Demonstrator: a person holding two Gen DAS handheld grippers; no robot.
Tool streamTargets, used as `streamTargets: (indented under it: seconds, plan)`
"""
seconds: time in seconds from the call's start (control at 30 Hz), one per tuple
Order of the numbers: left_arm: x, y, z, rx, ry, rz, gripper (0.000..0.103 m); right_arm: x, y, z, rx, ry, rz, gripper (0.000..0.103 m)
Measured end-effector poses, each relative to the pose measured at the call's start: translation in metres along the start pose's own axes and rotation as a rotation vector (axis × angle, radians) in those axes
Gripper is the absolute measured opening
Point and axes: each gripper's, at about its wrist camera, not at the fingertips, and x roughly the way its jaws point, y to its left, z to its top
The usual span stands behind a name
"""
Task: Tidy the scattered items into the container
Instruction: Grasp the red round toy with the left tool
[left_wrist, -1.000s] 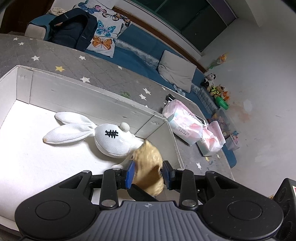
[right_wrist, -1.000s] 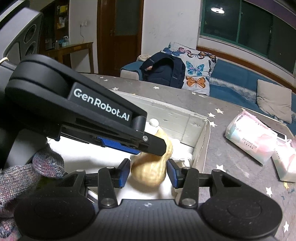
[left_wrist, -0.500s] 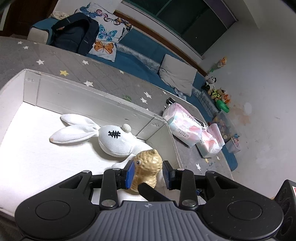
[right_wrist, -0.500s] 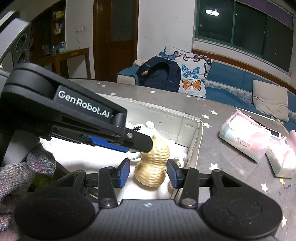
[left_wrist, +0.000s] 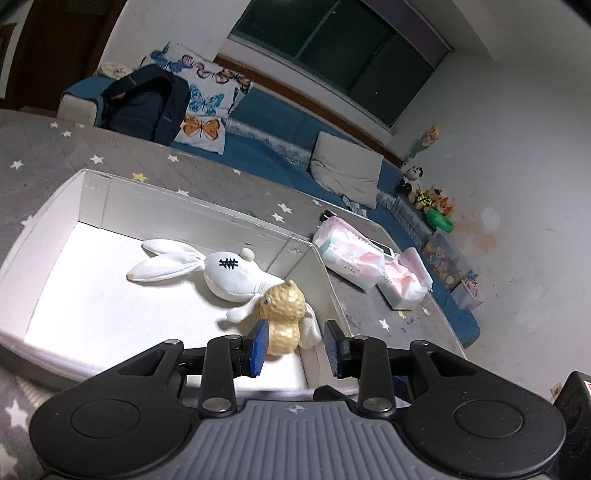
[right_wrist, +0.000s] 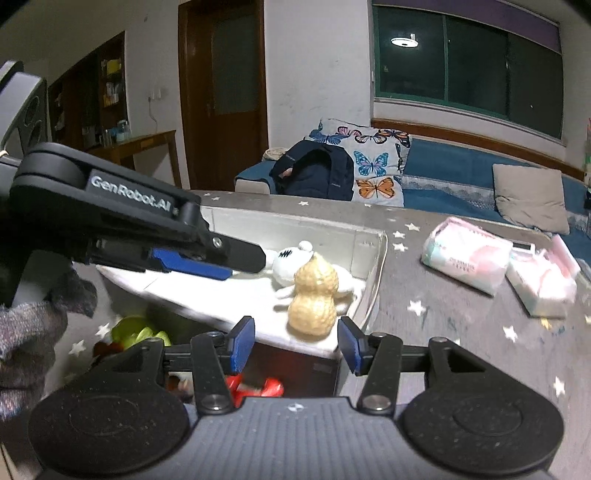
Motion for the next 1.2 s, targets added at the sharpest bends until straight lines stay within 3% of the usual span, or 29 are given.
streamTargets:
  seconds: [0.4,1.2]
  plan:
    - [-0.015,-0.018,-0.041,0.104,0.028,0.059,0.035,-0.018,0.007,-0.039,0.052,0.025,0.017,0.061]
    - [0.018,-0.001,-0.052,0.025,0.165,0.052,0.035,0.013,0.015,-0.053,0.166,0.101,0.103,0.061]
